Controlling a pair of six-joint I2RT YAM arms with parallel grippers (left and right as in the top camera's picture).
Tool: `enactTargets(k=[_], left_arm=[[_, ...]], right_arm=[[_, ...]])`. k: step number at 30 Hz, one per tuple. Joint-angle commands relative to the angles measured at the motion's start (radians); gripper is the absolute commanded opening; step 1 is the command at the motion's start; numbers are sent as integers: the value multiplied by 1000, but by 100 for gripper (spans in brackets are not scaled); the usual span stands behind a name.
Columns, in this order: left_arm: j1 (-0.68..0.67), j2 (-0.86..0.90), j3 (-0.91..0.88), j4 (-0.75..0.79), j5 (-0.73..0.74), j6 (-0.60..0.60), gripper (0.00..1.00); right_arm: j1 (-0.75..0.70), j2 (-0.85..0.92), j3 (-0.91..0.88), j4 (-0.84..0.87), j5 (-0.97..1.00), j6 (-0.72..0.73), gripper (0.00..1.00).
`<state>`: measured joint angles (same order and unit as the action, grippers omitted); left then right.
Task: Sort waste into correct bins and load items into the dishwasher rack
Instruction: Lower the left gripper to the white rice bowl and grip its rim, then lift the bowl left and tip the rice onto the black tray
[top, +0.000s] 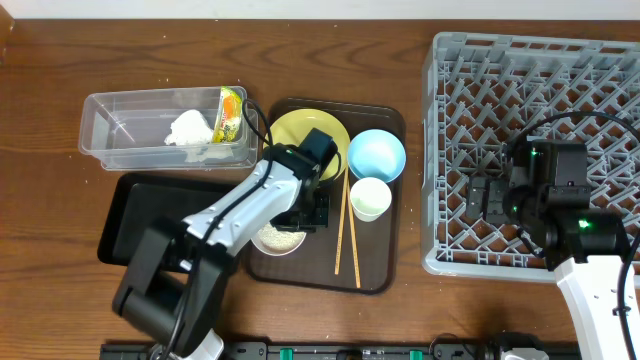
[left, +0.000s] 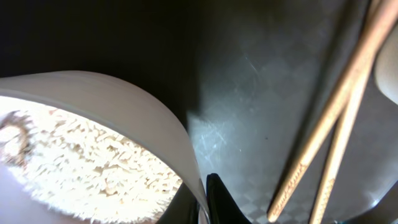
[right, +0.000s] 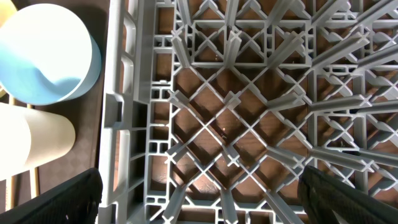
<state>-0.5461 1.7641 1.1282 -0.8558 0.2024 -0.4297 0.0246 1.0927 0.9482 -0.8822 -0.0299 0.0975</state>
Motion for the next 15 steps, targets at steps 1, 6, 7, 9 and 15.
enactTargets(k=[1, 6, 7, 9, 15], left_arm=[[2, -66, 34, 4, 14, 6, 6], [23, -182, 35, -23, 15, 52, 6], [39, -206, 35, -33, 19, 61, 6], [85, -248, 35, -50, 34, 79, 6], [307, -333, 35, -68, 187, 229, 6]], right_arm=[[9, -11, 20, -1, -4, -6, 99], [9, -11, 20, -1, -4, -6, 99], [9, -11, 20, -1, -4, -10, 99], [9, -11, 20, -1, -4, -10, 99], [9, -11, 20, -1, -4, -10, 99]])
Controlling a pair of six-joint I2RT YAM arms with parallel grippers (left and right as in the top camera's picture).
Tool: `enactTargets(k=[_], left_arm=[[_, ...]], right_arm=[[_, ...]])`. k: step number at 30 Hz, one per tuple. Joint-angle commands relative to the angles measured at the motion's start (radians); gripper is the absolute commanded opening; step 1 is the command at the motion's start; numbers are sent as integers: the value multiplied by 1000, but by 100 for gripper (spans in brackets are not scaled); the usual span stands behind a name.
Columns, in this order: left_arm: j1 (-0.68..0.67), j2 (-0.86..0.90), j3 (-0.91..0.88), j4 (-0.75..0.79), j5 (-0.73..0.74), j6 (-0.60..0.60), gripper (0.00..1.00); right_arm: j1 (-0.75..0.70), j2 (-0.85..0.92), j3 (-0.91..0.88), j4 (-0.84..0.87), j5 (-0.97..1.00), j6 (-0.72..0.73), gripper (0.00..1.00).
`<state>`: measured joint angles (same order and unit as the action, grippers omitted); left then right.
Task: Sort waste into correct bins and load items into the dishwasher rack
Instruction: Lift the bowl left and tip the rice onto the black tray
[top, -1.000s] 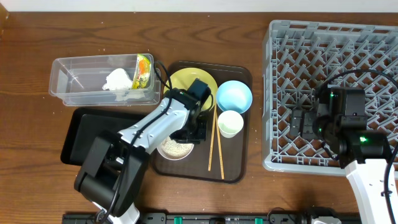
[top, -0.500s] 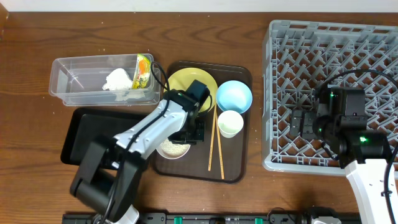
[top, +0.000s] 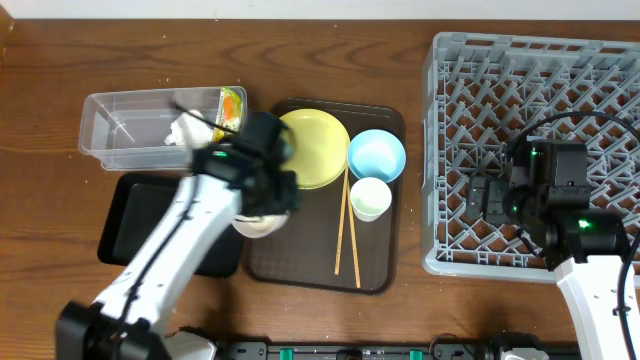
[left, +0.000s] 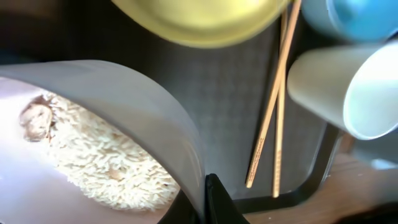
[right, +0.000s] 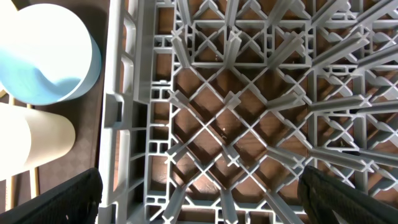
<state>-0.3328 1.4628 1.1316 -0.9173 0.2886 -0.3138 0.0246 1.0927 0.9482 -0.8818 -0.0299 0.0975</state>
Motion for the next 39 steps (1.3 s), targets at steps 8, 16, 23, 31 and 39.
enactTargets(k=[8, 16, 23, 31, 39], left_arm=[[453, -2, 17, -24, 452, 315, 6], [708, 77, -73, -24, 780, 496, 6], [832, 196, -117, -26, 954, 568, 6], [876, 321, -137, -24, 1180, 625, 6], [878, 340, -163, -72, 1257, 626, 6]], right_arm=[[9, -11, 20, -2, -4, -10, 99], [9, -11, 20, -1, -4, -10, 99], [9, -11, 20, -2, -4, -10, 99], [9, -11, 20, -2, -4, -10, 99], [9, -11, 20, -2, -4, -10, 99]])
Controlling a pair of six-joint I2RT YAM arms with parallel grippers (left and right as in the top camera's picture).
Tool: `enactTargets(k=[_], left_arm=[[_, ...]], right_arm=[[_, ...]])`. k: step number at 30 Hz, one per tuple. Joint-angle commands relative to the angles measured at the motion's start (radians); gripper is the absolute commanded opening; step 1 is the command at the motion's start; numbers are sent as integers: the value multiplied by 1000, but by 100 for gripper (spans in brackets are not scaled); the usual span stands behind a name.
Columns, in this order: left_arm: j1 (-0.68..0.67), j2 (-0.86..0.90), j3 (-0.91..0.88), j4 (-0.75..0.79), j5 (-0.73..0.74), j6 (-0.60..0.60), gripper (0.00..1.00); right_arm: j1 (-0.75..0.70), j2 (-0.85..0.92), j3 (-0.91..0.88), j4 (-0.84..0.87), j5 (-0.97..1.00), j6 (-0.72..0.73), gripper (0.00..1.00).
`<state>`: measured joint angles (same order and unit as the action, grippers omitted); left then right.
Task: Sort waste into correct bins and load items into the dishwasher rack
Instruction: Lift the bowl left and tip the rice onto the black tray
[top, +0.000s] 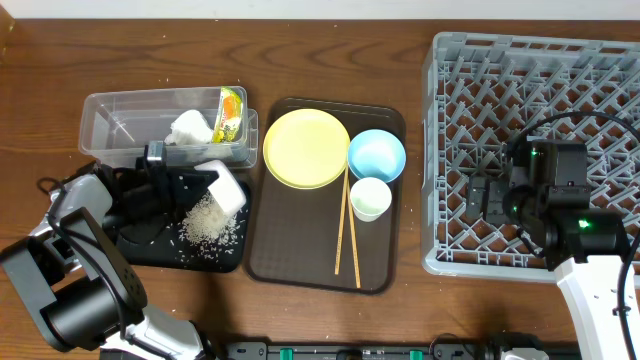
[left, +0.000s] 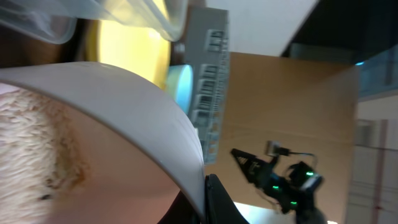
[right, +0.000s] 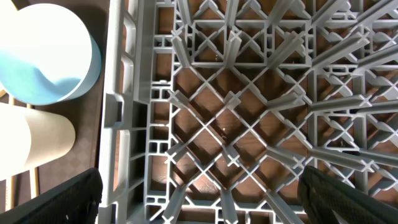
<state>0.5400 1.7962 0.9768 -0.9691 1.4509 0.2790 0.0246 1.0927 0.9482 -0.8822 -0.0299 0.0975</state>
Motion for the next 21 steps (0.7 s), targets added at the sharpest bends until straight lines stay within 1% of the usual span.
enactTargets(k=[1, 21], left_arm=[[5, 7, -8, -24, 115, 33, 6], [40, 7, -8, -18, 119, 34, 6]], right_arm=[[9, -11, 20, -2, -4, -10, 99], [9, -11, 20, -6, -4, -10, 99]])
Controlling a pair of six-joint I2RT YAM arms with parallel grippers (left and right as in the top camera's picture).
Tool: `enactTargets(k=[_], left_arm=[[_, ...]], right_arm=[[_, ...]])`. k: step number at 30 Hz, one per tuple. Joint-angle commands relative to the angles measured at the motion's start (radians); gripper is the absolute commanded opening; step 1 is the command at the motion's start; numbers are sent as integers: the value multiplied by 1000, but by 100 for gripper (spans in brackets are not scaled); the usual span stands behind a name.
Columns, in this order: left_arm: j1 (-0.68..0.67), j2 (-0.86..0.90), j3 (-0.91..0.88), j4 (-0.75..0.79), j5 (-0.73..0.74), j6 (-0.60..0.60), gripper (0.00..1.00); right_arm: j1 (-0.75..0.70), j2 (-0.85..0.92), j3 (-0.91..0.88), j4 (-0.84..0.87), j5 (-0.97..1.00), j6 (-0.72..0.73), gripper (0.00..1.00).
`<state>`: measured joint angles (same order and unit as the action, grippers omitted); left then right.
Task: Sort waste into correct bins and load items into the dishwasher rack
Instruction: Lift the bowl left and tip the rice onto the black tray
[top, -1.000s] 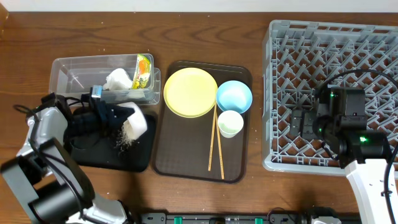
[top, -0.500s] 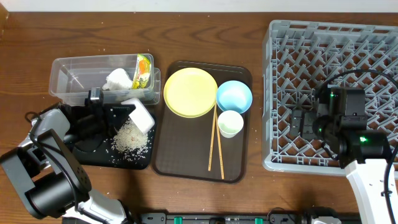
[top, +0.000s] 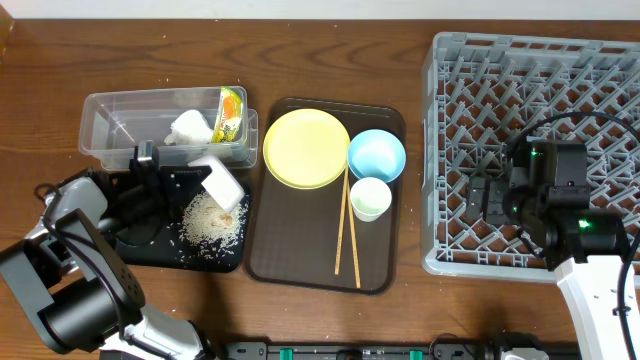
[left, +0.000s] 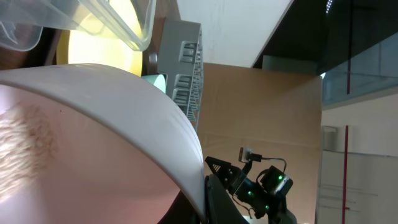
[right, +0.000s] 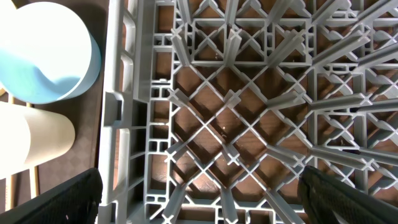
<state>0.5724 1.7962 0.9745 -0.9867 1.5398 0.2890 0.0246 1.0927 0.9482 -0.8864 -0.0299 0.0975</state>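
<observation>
My left gripper (top: 203, 181) is shut on the rim of a white bowl (top: 221, 184), held tipped on its side over the black tray (top: 130, 232). A pile of rice (top: 212, 222) lies on that tray below the bowl. In the left wrist view the bowl (left: 112, 137) fills the frame, with a little rice (left: 22, 146) clinging inside and one finger (left: 217, 199) against the rim. My right gripper (right: 202, 208) stands open over the grey dishwasher rack (top: 540, 130), holding nothing.
A clear bin (top: 130, 130) with a tissue and a wrapper sits behind the black tray. The brown tray (top: 300, 260) carries a yellow plate (top: 305, 148), a blue bowl (top: 376, 155), a cream cup (top: 370, 198) and chopsticks (top: 345, 230).
The bowl is tipped more steeply in my left gripper. Less rice shows inside it and the pile on the black tray is slightly larger. The right arm has not moved.
My left gripper was shut on the rice bowl's rim on the brown tray. Then it held the bowl raised at the tray's left edge. Then the bowl was tipped over the black tray with rice spilled there, and now it is tipped further.
</observation>
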Motion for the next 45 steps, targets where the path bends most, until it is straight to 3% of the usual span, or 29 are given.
enactTargets(k=[1, 8, 21, 30, 33, 39, 45], left_arm=[[7, 7, -6, 0, 30, 24, 6], [7, 7, -6, 0, 30, 6, 6], [7, 7, -6, 0, 32, -370, 6], [7, 7, -6, 0, 32, -433, 6], [7, 7, -6, 55, 31, -351, 6], [7, 6, -6, 163, 23, 30, 6], [7, 7, -6, 158, 33, 58, 6]], right_arm=[[9, -11, 20, -2, -4, -10, 99], [9, -11, 20, -4, -3, -10, 99], [9, -11, 20, -11, -3, -10, 99], [9, -11, 20, -17, 0, -10, 99], [9, -11, 20, -17, 3, -10, 99], [9, -11, 20, -18, 4, -10, 99], [9, -11, 20, -19, 4, -10, 99]])
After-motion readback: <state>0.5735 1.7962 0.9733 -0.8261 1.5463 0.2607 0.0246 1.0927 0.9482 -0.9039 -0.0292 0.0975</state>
